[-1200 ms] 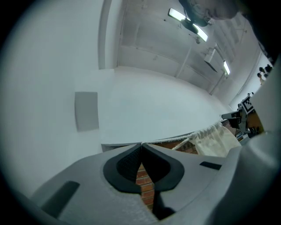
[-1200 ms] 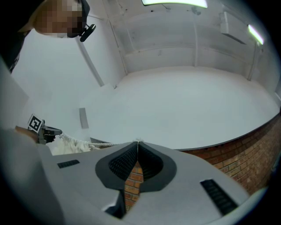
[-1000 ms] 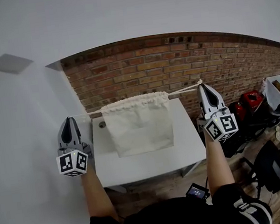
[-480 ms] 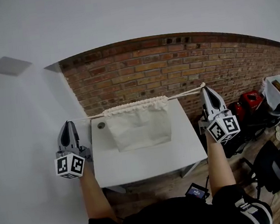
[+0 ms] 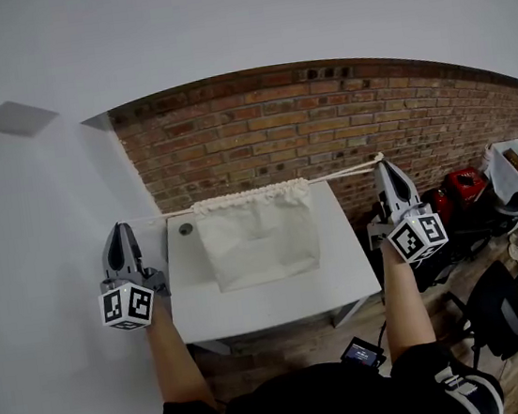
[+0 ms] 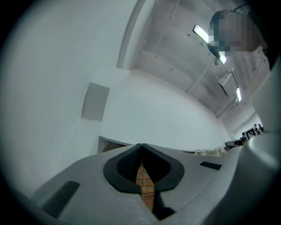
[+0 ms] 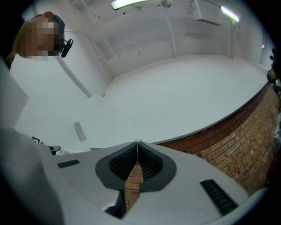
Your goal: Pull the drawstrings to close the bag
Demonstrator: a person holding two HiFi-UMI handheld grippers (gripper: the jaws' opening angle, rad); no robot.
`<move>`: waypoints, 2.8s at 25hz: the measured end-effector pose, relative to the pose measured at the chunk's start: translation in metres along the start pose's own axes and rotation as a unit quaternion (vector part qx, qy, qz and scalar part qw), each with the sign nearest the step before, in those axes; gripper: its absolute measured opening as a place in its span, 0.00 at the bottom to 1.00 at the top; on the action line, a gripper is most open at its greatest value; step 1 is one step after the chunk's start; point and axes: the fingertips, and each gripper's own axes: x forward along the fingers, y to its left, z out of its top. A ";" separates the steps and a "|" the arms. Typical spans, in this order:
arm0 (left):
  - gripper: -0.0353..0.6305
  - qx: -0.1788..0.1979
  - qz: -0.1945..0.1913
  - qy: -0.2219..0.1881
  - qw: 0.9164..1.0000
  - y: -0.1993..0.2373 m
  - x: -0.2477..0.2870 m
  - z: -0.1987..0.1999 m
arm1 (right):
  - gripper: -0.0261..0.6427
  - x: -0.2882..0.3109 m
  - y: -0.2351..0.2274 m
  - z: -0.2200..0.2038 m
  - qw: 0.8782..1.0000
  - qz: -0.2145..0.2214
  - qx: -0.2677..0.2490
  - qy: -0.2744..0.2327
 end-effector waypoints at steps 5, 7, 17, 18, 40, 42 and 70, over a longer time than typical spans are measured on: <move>0.08 -0.023 0.006 -0.011 1.000 0.002 -0.006 0.004 | 0.05 -0.005 -0.004 0.003 1.000 0.003 0.022 -0.004; 0.08 -0.028 0.009 -0.016 0.999 0.005 -0.008 0.006 | 0.05 -0.007 -0.005 0.005 1.000 0.003 0.017 -0.004; 0.08 -0.020 0.022 -0.030 0.999 0.002 -0.009 0.016 | 0.05 -0.012 -0.011 0.015 0.999 0.010 0.030 -0.017; 0.08 -0.019 0.023 -0.032 0.999 0.003 -0.009 0.017 | 0.05 -0.012 -0.012 0.015 0.999 0.010 0.036 -0.019; 0.08 -0.033 0.040 -0.079 0.996 0.022 -0.014 0.046 | 0.05 -0.017 -0.027 0.030 0.995 0.020 0.085 -0.049; 0.08 -0.039 0.038 -0.083 0.995 0.023 -0.013 0.048 | 0.05 -0.017 -0.029 0.032 0.994 0.021 0.089 -0.054; 0.08 -0.041 0.049 -0.130 0.989 0.038 -0.018 0.074 | 0.05 -0.022 -0.029 0.058 0.987 0.037 0.123 -0.098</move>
